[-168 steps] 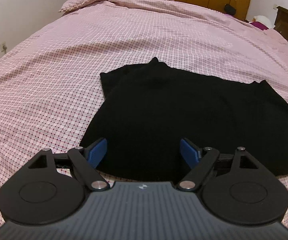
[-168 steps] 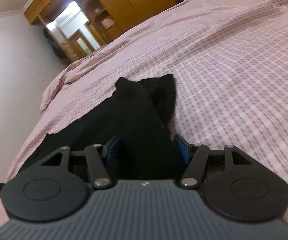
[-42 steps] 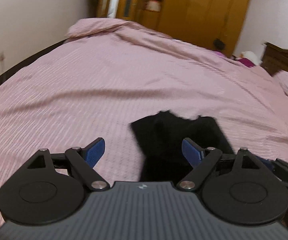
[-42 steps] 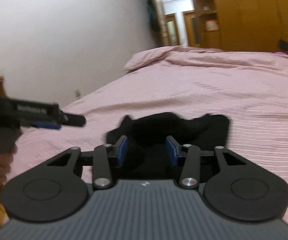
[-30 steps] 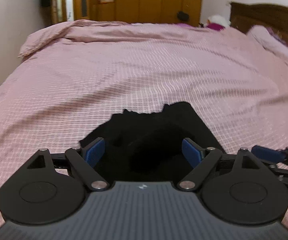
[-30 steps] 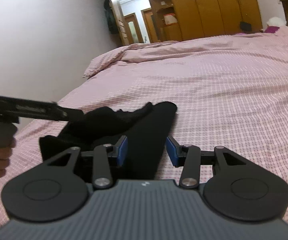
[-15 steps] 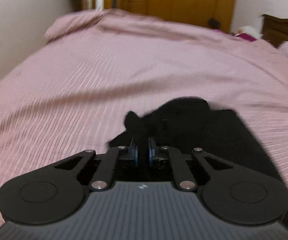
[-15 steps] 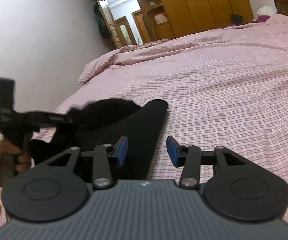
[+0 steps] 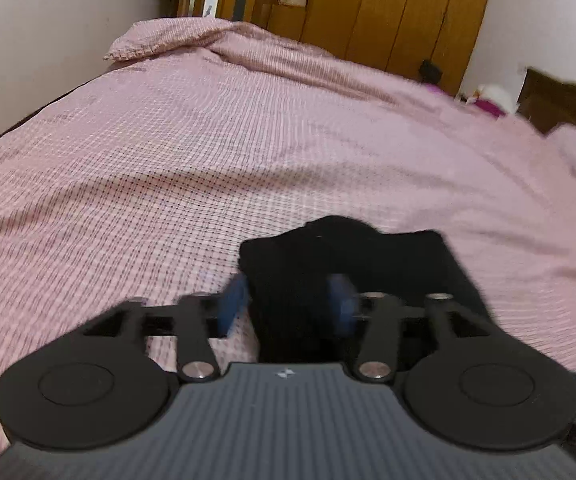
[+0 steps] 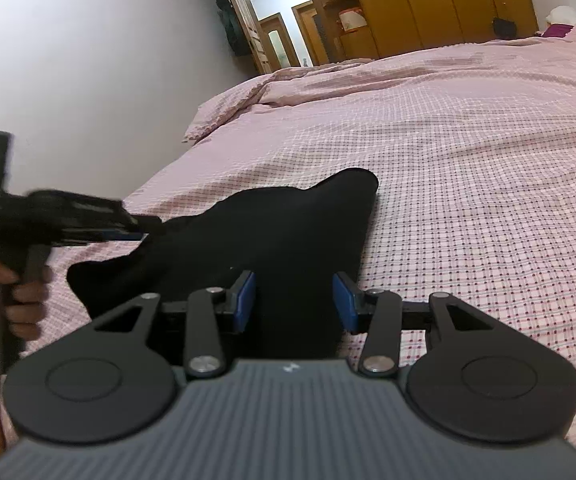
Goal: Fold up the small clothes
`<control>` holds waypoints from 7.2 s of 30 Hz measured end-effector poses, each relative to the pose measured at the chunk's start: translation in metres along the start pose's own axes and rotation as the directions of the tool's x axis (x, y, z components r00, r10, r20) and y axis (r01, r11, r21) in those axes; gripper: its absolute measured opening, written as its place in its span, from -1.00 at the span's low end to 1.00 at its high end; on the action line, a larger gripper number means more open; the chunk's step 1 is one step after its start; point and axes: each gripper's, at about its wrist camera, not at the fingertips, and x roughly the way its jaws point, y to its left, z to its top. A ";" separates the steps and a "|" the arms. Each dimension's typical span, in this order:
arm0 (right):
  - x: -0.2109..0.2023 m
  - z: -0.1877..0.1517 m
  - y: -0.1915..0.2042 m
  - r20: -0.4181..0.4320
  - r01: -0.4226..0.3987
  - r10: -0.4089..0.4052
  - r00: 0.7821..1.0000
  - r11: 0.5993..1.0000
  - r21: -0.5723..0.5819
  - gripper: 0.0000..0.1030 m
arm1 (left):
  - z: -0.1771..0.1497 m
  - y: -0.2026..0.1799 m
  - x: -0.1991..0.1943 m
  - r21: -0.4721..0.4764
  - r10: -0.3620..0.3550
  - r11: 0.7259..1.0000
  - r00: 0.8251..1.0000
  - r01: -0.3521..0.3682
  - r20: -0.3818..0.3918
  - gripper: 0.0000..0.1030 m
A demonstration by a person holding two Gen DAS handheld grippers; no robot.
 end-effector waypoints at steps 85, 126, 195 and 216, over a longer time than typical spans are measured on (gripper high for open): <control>0.078 0.015 -0.055 -0.212 -0.103 0.163 0.964 0.959 0.266 0.52 | -0.038 0.012 0.026 -0.130 -0.054 0.991 0.978 0.028 -0.201 0.86; -0.035 0.039 -0.046 -0.095 -0.229 0.280 0.955 0.905 0.359 -0.27 | -0.076 -0.041 -0.058 -0.296 -0.503 0.839 0.858 0.456 -0.105 -0.02; -0.205 -0.110 -0.029 -0.159 0.280 -0.266 0.951 0.957 0.070 0.37 | -0.210 -0.165 -0.151 0.181 0.078 0.983 0.964 -0.032 -0.253 0.81; -0.202 -0.110 -0.030 -0.164 0.284 -0.269 0.949 0.956 0.072 0.38 | -0.212 -0.163 -0.147 0.185 0.084 0.982 0.958 -0.033 -0.274 0.81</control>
